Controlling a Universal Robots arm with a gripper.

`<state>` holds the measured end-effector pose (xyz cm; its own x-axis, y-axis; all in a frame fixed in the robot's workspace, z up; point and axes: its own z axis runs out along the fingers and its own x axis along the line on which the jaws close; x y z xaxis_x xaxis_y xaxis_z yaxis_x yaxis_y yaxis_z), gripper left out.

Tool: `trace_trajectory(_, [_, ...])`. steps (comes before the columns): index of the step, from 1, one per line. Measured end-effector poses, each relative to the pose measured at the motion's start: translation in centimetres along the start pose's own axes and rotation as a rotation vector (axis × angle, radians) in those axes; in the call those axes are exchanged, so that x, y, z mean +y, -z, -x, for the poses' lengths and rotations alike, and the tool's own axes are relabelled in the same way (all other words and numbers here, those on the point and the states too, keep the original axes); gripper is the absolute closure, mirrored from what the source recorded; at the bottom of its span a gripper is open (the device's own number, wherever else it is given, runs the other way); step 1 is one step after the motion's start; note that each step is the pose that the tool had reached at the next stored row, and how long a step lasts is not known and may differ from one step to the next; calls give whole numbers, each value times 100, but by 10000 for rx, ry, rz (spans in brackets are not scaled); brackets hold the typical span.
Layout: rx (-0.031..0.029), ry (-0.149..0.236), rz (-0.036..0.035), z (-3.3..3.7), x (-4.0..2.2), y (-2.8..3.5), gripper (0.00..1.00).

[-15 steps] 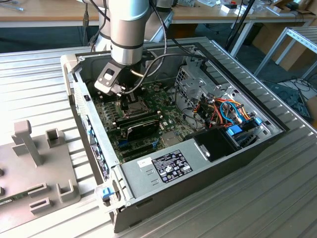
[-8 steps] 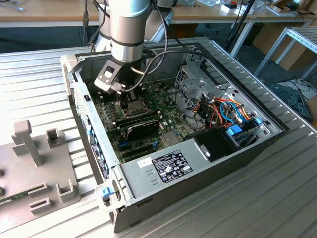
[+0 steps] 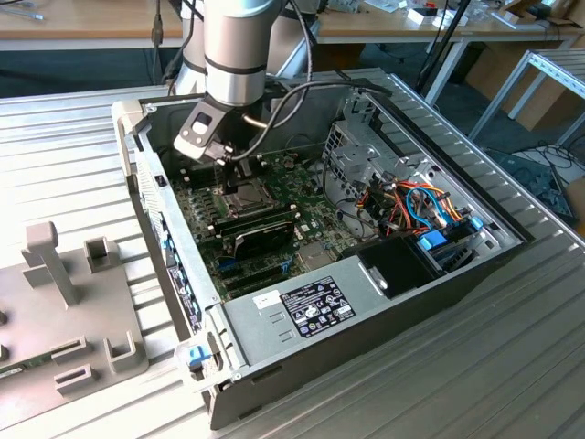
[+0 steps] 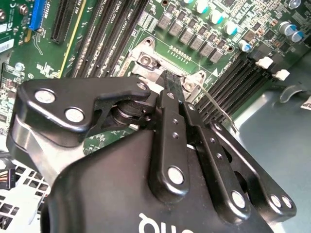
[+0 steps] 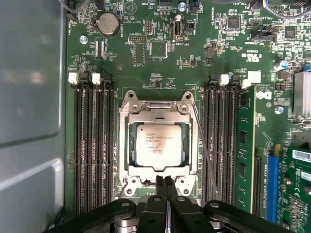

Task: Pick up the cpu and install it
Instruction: 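Close the cpu cover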

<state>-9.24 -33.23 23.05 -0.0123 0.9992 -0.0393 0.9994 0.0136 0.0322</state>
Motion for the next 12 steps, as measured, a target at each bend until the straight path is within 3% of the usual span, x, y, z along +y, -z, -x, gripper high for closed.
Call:
trace_trajectory(9, [-4, 0, 16, 4, 3, 109, 89])
trace_trajectory(12, [-4, 0, 18, 4, 4, 113, 89])
